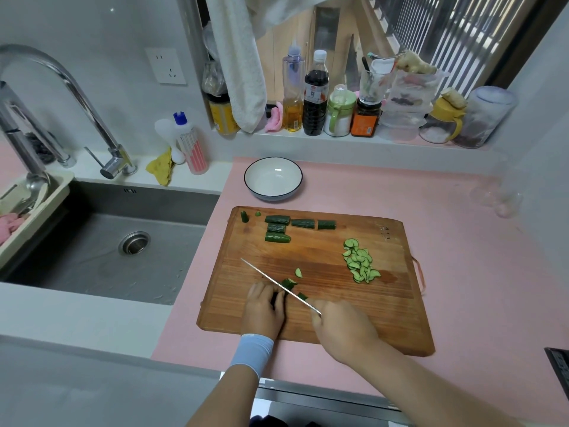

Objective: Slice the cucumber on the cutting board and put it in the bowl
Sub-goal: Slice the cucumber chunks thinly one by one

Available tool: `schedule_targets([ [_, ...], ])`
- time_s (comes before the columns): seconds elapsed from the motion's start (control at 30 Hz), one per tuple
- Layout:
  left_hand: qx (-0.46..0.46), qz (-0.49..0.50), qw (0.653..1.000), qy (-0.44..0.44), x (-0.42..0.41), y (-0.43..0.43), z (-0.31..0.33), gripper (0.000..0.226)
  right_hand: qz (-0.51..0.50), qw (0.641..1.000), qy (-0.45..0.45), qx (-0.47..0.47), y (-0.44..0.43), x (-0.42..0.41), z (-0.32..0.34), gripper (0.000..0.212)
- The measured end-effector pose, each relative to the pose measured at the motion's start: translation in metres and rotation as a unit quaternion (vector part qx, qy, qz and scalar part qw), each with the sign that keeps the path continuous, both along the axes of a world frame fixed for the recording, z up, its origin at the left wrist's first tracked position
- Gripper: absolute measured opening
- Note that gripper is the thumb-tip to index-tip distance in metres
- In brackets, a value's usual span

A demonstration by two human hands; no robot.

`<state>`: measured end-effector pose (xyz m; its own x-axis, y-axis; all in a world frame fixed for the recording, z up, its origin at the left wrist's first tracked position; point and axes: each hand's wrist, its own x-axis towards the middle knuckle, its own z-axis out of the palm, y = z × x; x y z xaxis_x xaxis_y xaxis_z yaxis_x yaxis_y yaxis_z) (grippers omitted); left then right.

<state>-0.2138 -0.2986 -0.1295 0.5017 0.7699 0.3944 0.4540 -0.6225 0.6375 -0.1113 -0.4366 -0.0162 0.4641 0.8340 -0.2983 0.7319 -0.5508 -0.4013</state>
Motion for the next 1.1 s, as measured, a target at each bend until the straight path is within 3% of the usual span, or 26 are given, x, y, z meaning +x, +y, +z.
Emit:
schedule_targets([
  [0.33,-0.003,0.0,1.0,-0.001,0.0,0.002,-0.003,0.021,-0.008,1.0,0.011,-0.012,0.003,0.001,-0.001,0.018],
  [0.53,-0.001,-0.01,1.0,0.004,-0.002,0.0,-0.004,0.017,-0.02,0.999,0.027,-0.03,0.012,0.003,-0.007,0.033],
  [0.8,-0.006,-0.007,1.0,0.018,-0.003,-0.001,-0.005,0.018,-0.009,1.0,0.016,-0.022,0.01,0.002,-0.008,0.019],
  [0.97,-0.005,0.0,1.0,0.012,-0.002,-0.001,-0.002,0.02,-0.001,1.0,0.0,0.003,0.004,0.0,-0.01,0.032],
  [1.1,0.0,0.001,1.0,0.012,-0.002,-0.001,-0.002,0.023,-0.001,1.0,0.003,0.02,-0.001,0.001,-0.007,0.029],
])
